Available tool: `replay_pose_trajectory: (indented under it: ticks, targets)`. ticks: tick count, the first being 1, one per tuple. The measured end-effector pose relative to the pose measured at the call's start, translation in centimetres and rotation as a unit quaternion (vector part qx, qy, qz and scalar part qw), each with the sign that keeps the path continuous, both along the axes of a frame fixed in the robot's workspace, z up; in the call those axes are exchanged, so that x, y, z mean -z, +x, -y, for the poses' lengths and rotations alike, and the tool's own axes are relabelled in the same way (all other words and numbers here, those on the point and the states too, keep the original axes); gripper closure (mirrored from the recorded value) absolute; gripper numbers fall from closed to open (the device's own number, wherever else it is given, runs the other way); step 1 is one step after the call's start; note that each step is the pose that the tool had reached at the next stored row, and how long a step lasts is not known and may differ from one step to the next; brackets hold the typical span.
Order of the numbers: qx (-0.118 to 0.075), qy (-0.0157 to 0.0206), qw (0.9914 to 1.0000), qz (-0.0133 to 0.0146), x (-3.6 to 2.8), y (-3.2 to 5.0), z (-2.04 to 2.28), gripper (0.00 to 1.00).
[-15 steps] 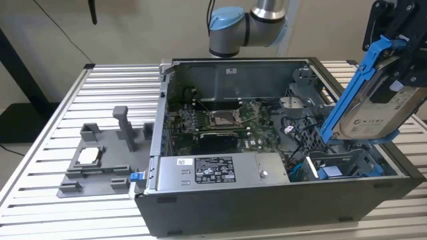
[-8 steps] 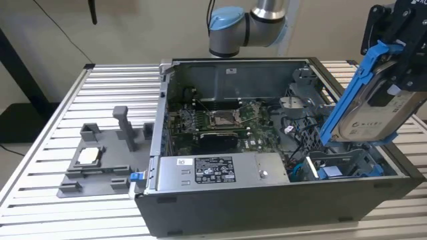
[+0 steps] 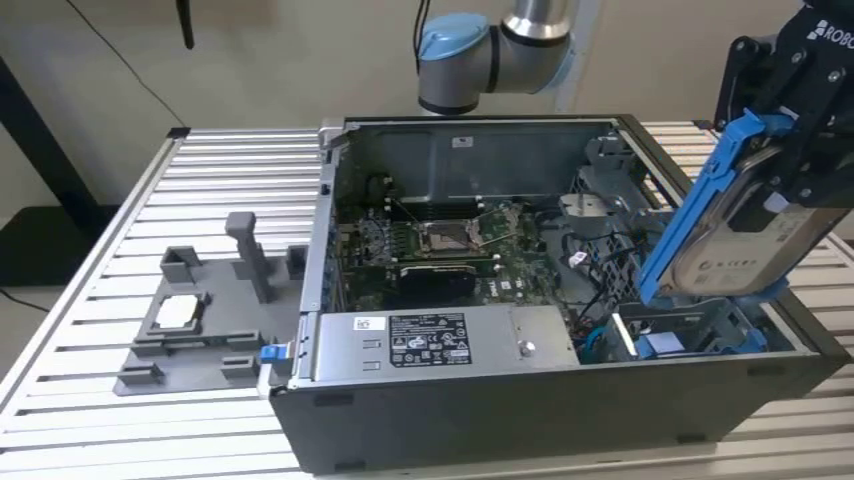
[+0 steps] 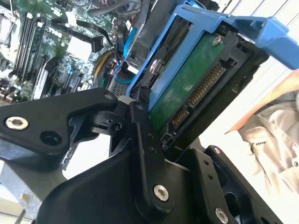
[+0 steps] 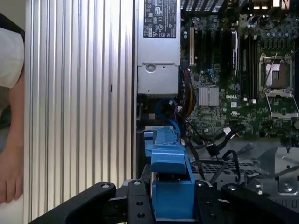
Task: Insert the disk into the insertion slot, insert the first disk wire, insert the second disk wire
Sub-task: 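Insert the disk into the insertion slot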
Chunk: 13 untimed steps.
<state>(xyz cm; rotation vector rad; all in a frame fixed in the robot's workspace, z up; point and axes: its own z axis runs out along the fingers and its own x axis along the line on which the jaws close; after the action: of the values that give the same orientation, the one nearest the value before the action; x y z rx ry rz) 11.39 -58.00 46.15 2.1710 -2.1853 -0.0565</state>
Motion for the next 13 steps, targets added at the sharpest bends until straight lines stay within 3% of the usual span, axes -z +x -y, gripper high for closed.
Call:
replay_pose_trajectory:
  ticks: [4,13]
  targets:
    - [0.000,0.0001,1.00000,0.0017,0.72,0.00,0.10,0.67]
    - [0.000,0.0000,1.00000,0.0019,1.80,0.00,0.11,0.67]
